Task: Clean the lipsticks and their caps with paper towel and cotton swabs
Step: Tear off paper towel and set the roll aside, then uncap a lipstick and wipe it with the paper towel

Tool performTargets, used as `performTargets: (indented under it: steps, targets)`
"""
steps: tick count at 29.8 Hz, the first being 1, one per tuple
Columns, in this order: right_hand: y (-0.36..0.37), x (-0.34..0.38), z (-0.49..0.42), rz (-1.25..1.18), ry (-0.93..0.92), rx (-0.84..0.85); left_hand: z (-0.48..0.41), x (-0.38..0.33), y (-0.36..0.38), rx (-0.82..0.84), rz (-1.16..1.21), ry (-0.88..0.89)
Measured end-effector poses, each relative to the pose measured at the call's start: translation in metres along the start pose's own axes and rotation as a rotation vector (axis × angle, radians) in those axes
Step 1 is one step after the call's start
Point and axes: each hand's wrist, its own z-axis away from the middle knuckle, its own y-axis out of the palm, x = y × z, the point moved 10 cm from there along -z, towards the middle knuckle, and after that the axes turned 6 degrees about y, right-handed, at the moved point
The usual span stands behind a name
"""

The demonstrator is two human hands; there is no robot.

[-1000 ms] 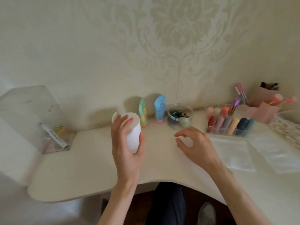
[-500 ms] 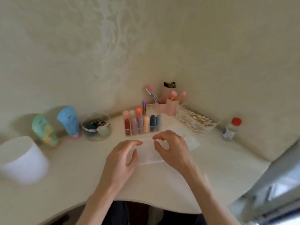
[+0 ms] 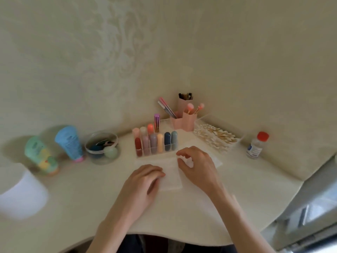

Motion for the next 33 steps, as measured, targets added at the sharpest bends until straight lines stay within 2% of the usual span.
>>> performTargets:
  steps: [3, 6, 11, 16, 19, 22, 26, 30, 33]
  targets:
    - [-0.006, 0.000, -0.012, -0.084, 0.070, -0.123, 0.000, 0.000, -0.002, 0.011, 0.046, 0.012]
    - [-0.013, 0.009, -0.024, -0.172, 0.037, -0.215, 0.003, 0.002, -0.009, -0.010, 0.093, 0.021]
    - [-0.002, 0.017, -0.053, -0.144, -0.025, -0.184, 0.004, 0.001, -0.021, -0.100, 0.103, 0.020]
    - [0.005, 0.007, -0.061, -0.194, 0.015, -0.190, 0.004, -0.001, -0.031, -0.164, 0.116, 0.030]
    - [-0.007, 0.012, -0.057, -0.353, 0.003, -0.209, 0.005, -0.001, -0.040, -0.217, 0.142, 0.013]
    - [-0.025, 0.038, -0.042, -0.530, -0.095, -0.239, 0.005, 0.004, -0.054, -0.320, 0.228, -0.021]
    - [-0.003, 0.079, -0.019, -0.522, -0.262, -0.067, 0.003, 0.017, -0.067, -0.427, 0.354, -0.130]
    - [0.034, 0.094, -0.005, -0.410, -0.285, 0.159, -0.002, 0.024, -0.068, -0.460, 0.401, -0.156]
    - [0.044, 0.101, 0.001, -0.300, -0.335, 0.192, -0.001, 0.029, -0.065, -0.466, 0.425, -0.170]
